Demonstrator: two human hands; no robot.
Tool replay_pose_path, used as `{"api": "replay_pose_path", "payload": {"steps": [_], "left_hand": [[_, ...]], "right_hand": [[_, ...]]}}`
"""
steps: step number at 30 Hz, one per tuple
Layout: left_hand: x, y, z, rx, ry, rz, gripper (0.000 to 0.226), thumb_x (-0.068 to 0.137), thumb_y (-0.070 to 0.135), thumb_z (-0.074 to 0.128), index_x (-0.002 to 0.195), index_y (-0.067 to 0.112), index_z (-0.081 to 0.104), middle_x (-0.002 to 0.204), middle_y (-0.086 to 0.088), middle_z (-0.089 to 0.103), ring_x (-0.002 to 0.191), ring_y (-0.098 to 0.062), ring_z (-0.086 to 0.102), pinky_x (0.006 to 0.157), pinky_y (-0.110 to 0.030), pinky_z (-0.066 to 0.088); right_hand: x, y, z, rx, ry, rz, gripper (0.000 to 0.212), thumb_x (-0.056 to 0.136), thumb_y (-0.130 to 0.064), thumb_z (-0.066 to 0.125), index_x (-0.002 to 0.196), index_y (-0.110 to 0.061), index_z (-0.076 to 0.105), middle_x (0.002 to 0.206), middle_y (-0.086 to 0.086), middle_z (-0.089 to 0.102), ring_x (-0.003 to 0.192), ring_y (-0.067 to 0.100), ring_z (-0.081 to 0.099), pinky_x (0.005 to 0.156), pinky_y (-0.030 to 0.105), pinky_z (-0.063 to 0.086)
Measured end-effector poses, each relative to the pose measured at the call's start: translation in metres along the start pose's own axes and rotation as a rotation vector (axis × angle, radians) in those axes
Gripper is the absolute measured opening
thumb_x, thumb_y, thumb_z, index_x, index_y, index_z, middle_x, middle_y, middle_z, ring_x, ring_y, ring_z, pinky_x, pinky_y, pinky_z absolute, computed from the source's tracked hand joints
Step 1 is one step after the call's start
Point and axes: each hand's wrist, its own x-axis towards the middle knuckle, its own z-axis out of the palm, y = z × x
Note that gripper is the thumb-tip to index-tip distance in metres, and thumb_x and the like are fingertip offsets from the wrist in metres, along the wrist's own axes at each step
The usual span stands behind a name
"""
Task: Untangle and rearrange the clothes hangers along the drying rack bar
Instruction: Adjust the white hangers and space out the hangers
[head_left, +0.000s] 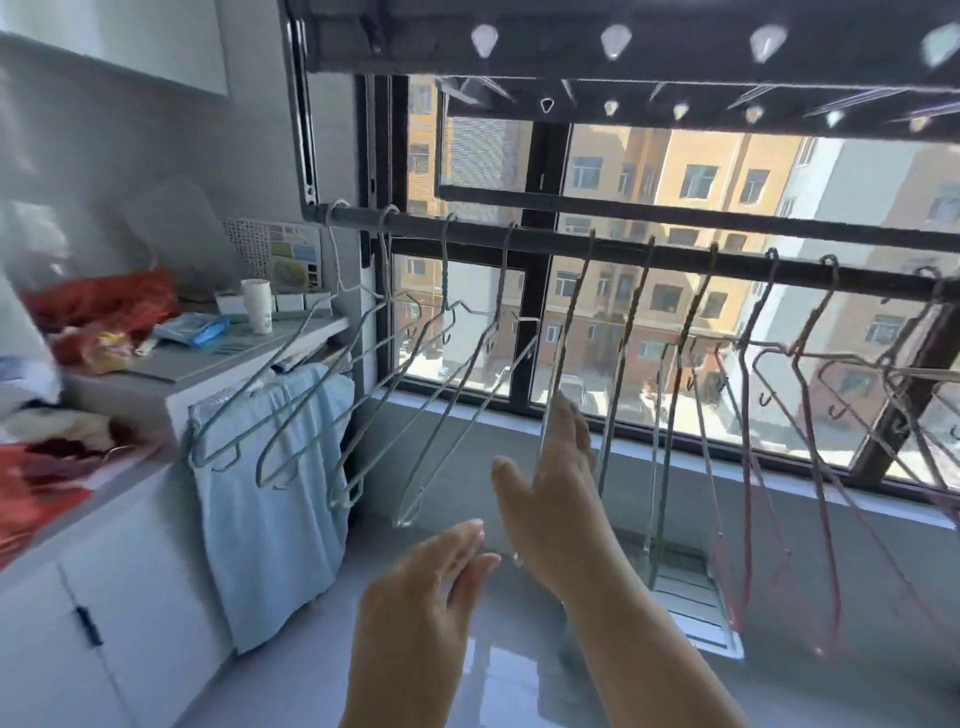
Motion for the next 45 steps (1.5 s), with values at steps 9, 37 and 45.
{"api": "replay_pose_path", "payload": {"steps": [9, 37, 45], "left_hand": [[0.016, -0.006, -0.027, 0.186, -0.075, -0.173, 0.044, 0.081, 0.018, 0.064, 0.123, 0.013, 0.053, 0.111, 0.0, 0.062, 0.097, -0.01, 0.058, 0.083, -0.012, 0.036], [0.053, -0.054, -0.006, -0.341, -0.439, -0.165, 0.02, 0.077, 0.009, 0.069, 0.094, 0.02, 0.071, 0.064, 0.032, 0.063, 0.071, 0.009, 0.063, 0.072, -0.004, 0.046], [0.055, -0.056, -0.037, -0.23, -0.477, -0.028, 0.049, 0.068, 0.04, 0.071, 0.114, 0.034, 0.057, 0.107, 0.033, 0.05, 0.097, 0.016, 0.055, 0.09, -0.003, 0.038]], "right_hand": [[0.002, -0.004, 0.029, 0.132, -0.201, 0.093, 0.059, 0.094, -0.019, 0.044, 0.146, -0.024, 0.016, 0.15, 0.003, 0.028, 0.102, 0.012, 0.05, 0.059, 0.013, 0.043], [0.037, -0.003, 0.053, 0.721, 0.233, 0.229, 0.039, 0.089, 0.01, 0.044, 0.122, -0.01, 0.048, 0.098, 0.009, 0.062, 0.08, 0.017, 0.066, 0.073, 0.025, 0.056], [0.034, -0.011, 0.06, 0.166, 0.372, 0.174, 0.055, 0.091, -0.013, 0.05, 0.142, -0.015, 0.028, 0.144, 0.0, 0.036, 0.132, 0.017, 0.036, 0.108, 0.027, 0.029]]}}
